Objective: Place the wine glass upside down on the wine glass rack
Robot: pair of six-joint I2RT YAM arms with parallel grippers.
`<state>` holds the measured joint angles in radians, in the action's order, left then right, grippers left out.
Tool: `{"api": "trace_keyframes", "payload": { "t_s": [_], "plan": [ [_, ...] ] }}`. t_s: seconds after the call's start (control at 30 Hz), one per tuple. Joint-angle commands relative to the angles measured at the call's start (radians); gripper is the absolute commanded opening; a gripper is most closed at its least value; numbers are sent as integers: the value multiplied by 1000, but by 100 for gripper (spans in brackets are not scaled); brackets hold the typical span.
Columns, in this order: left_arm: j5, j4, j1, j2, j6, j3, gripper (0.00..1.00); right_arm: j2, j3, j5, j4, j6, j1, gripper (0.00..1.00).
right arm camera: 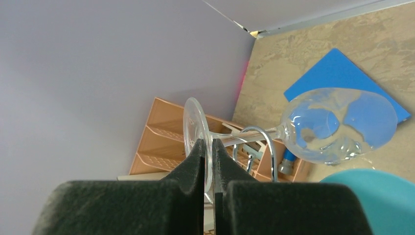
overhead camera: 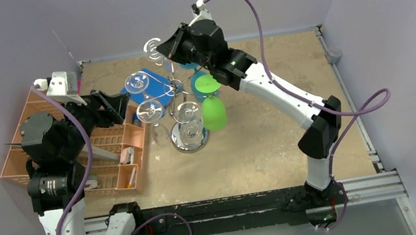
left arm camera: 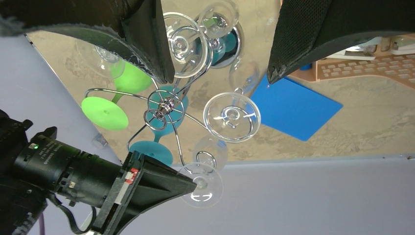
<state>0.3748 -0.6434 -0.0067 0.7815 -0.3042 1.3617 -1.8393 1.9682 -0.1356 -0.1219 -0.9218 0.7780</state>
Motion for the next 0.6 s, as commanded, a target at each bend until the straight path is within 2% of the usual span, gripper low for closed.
{"api": "trace_keyframes", "payload": {
  "t_s": [0.0,0.57],
  "plan": [
    [27,41,6,0,-11,-10,69,-8,66,17,64,33,-5,0],
    [38,53,5,5,-16,-13,69,-22,77,33,42,37,-4,0]
  ]
}}
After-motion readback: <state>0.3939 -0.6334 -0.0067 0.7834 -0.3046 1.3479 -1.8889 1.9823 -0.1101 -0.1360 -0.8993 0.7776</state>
